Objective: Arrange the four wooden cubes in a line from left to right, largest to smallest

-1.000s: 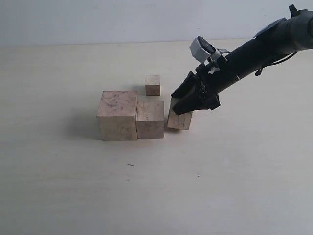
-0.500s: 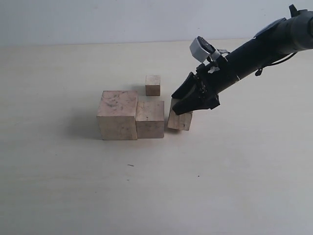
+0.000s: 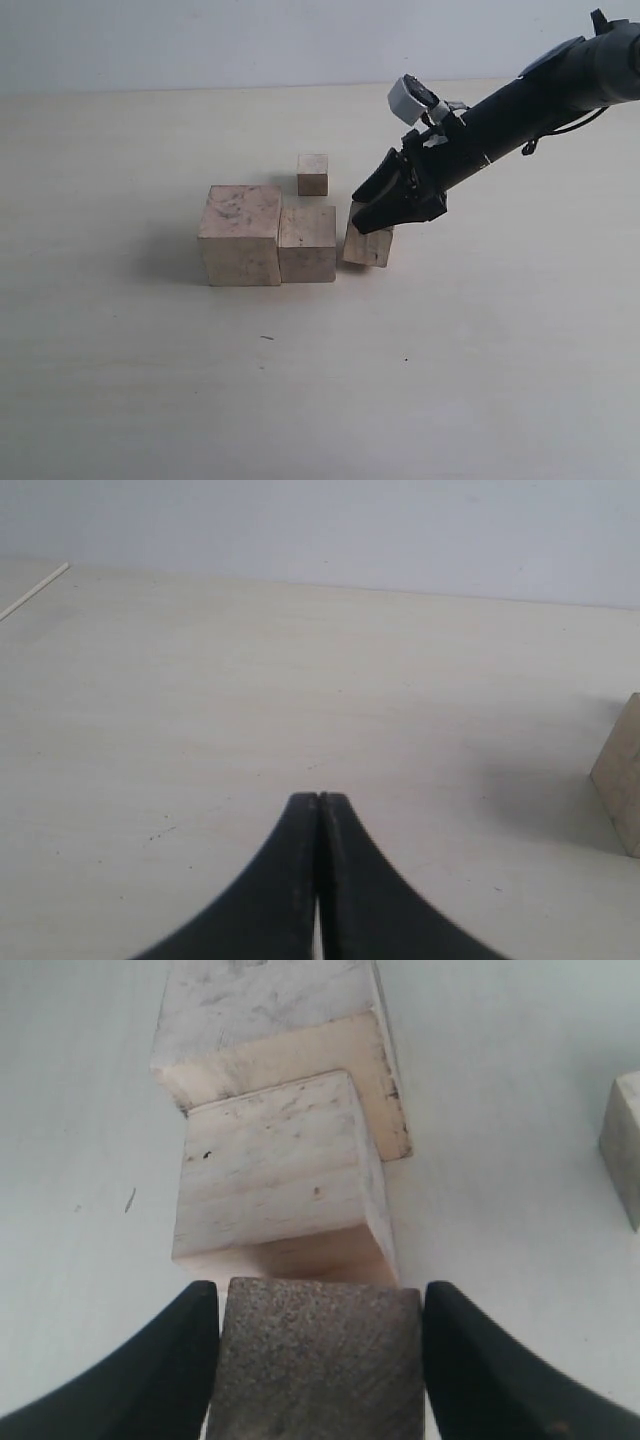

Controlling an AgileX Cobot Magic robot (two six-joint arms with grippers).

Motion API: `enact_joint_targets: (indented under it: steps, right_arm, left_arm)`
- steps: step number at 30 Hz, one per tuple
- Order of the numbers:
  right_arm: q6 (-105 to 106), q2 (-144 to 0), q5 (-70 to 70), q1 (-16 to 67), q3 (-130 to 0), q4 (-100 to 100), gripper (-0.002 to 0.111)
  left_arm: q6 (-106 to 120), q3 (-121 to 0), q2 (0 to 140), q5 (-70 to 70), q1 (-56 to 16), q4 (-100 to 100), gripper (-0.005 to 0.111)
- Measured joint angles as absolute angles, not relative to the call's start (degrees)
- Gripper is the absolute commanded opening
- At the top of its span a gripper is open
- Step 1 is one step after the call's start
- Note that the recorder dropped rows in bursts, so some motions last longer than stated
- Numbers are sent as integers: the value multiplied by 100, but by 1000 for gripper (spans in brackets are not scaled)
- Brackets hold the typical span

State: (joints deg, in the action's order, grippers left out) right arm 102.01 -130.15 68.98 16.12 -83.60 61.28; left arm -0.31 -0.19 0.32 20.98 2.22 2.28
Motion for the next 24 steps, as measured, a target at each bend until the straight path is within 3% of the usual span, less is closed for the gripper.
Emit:
enact_joint_targets:
  steps: [24]
  right_arm:
    - [10437, -13088, 6869, 1732, -8360, 5962, 51]
  left_arm:
    - [-31, -19, 32, 2098, 222, 228, 0]
